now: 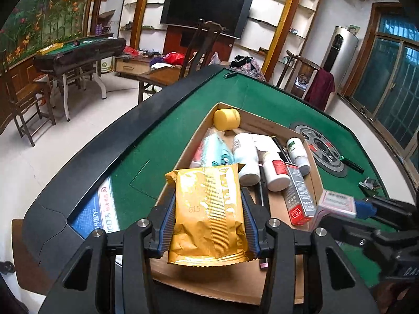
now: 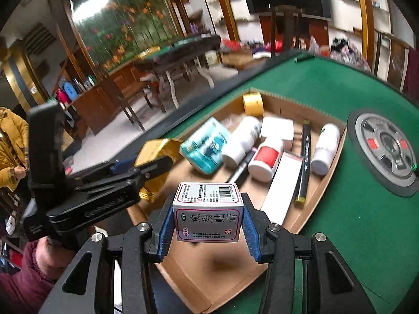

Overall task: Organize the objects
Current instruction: 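Release the snack bag and medicine box into the box with both grippers, then move both grippers back toward the black bag and green-capped marker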

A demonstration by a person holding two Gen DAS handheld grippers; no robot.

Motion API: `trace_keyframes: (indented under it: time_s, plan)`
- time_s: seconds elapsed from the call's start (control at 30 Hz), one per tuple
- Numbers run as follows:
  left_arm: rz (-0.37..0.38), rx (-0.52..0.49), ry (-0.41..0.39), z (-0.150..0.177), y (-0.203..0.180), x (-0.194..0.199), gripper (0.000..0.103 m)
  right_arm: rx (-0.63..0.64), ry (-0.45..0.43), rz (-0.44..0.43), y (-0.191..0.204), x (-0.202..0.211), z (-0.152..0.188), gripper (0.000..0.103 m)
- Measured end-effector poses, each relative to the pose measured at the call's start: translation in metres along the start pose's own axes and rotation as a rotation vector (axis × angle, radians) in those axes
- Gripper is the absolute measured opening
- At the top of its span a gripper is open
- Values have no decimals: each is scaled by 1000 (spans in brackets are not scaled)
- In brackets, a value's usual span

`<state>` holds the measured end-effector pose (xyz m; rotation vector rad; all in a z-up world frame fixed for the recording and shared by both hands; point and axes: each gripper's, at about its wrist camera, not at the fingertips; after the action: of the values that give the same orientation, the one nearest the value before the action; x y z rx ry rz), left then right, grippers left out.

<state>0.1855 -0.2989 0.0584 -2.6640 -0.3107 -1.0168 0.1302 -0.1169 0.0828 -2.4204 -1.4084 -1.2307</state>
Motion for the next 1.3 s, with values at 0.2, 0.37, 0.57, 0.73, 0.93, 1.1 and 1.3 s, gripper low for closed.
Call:
trace_keyframes:
  time_s: [0.2,0.37,0.57,0.73,0.93,1.1,1.3]
  plan:
    - [5,-16,15,2,-6,-9,45,23,39,11,4,-10,1,51]
    - [-20,-14,43,5,0,-18,45,37,106,38,8,-33,13,51]
    - [-25,19,29,3,5,-11,60,57,124,56,11,-37,15,53]
    - [6,55,5,-4,4,7,72,46,105,47,12,-29,12,63]
    - [14,58,-66,-18,-6,41,78,10,19,48,8,2,10,77]
    - [45,8,-97,-24,-35,58,81,-68,-77,81,-21,45,16,82]
    - [131,-146,-62,-32,-111,50,82,-250,-209,224,-110,121,37,87]
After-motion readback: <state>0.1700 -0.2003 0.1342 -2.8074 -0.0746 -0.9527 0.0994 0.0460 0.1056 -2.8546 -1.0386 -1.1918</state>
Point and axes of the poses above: each gripper's, at about its wrist camera, not at the fingertips, and x roughly against the way its jaws point, y to its left, z to its underside, and after that the axes turned 5 degrees about -z, right-handed
